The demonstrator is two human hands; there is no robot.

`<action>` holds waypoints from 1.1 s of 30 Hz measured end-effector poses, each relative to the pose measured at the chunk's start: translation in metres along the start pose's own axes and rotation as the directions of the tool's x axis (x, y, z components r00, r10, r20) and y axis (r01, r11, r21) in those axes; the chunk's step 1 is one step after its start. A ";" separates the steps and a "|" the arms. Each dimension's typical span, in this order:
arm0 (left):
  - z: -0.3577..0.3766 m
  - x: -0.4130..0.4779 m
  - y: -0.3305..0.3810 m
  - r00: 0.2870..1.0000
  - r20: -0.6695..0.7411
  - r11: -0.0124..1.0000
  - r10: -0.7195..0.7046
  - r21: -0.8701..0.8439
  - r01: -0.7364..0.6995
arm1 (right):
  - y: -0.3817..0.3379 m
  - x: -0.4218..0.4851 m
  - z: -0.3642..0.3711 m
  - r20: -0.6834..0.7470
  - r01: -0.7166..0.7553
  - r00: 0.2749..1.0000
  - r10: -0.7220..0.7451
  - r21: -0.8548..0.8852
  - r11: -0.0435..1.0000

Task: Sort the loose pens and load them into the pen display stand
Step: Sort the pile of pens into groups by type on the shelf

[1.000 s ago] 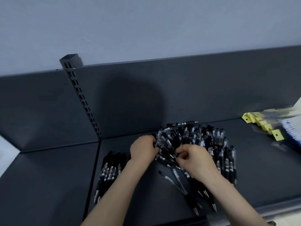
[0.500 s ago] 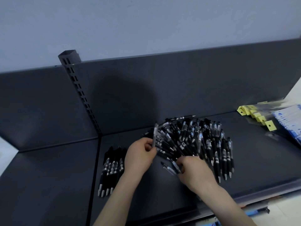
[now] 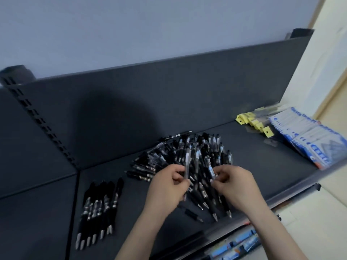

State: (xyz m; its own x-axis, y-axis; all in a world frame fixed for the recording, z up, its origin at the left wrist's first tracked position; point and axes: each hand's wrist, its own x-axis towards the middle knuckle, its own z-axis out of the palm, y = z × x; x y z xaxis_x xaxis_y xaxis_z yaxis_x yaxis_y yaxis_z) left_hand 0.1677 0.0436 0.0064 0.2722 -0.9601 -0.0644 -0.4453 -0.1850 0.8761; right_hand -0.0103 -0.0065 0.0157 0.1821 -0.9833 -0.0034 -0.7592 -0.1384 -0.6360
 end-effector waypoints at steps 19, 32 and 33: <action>0.219 0.067 0.094 0.982 0.013 0.982 -0.186 0.032 0.186 | 0.162 0.115 -0.108 0.062 0.061 0.996 -0.056 -0.068 0.996; 0.261 0.082 0.114 0.979 -0.092 0.958 -0.183 0.209 0.199 | 0.179 0.148 -0.111 0.176 0.164 0.973 -0.150 -0.068 0.984; 0.261 0.082 0.115 0.978 -0.095 0.958 -0.184 0.206 0.201 | 0.179 0.148 -0.112 0.179 0.166 0.972 -0.152 -0.067 0.984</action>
State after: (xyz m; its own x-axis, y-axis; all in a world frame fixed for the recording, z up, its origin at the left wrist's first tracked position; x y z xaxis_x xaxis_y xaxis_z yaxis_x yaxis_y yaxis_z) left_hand -0.0840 -0.1108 -0.0224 0.4293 -0.8852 -0.1792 -0.5480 -0.4130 0.7274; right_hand -0.1888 -0.1901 -0.0125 0.4041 -0.9136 -0.0448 -0.7585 -0.3073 -0.5747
